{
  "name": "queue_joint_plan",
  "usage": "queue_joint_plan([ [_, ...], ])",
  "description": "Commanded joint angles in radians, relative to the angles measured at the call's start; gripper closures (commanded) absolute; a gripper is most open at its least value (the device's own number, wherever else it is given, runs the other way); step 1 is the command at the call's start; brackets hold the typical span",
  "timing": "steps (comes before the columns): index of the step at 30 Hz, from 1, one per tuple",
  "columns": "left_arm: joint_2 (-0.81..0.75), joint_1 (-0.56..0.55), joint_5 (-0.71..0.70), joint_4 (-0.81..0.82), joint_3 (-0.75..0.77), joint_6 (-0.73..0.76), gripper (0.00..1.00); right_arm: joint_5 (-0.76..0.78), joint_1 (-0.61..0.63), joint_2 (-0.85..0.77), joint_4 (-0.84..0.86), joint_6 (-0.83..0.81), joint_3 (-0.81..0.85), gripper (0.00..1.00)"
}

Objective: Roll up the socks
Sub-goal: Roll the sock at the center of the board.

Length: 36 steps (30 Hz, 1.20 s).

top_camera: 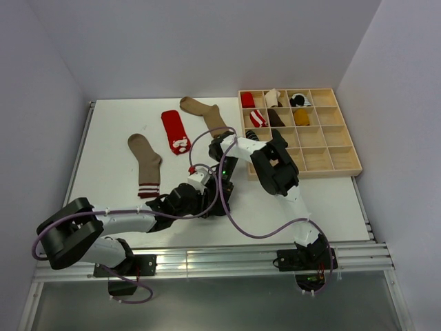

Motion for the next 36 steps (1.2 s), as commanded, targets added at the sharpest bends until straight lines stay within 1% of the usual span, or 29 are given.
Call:
queue_joint_plan([
  [1, 0.012, -0.006, 0.04, 0.069, 0.027, 0.036, 0.51, 0.07, -0.005, 0.036, 0.035, -0.01, 0.018, 0.77],
  [11, 0.018, -0.006, 0.022, 0.067, 0.045, 0.079, 0.47, 0.07, -0.005, 0.036, 0.02, -0.01, 0.021, 0.77],
  [18, 0.098, -0.004, 0.087, 0.066, 0.07, 0.085, 0.47, 0.07, -0.008, 0.038, 0.021, -0.001, 0.022, 0.76],
  [24, 0.116, -0.004, 0.071, 0.07, 0.05, 0.03, 0.51, 0.07, -0.012, 0.04, 0.026, 0.007, 0.022, 0.76],
  [28, 0.144, -0.001, 0.075, 0.043, 0.051, -0.007, 0.6, 0.062, -0.019, 0.036, 0.033, 0.016, 0.022, 0.76],
  [29, 0.15, -0.001, 0.071, 0.027, 0.051, -0.025, 0.66, 0.061, -0.019, 0.033, 0.037, 0.019, 0.022, 0.75],
  [31, 0.174, -0.001, 0.08, 0.01, 0.054, -0.045, 0.74, 0.061, -0.023, 0.026, 0.05, 0.037, 0.016, 0.73],
  [32, 0.178, -0.001, 0.086, 0.006, 0.051, -0.066, 0.8, 0.061, -0.025, 0.02, 0.07, 0.045, 0.012, 0.72],
  [33, 0.182, -0.001, 0.087, 0.0, 0.048, -0.079, 0.83, 0.061, -0.029, 0.006, 0.084, 0.053, 0.006, 0.67],
  [35, 0.194, 0.0, 0.088, -0.008, 0.045, -0.102, 0.93, 0.058, -0.039, -0.011, 0.112, 0.074, -0.013, 0.63],
  [36, 0.202, 0.0, 0.103, -0.026, 0.048, -0.11, 0.96, 0.056, -0.042, -0.025, 0.119, 0.079, -0.022, 0.59],
])
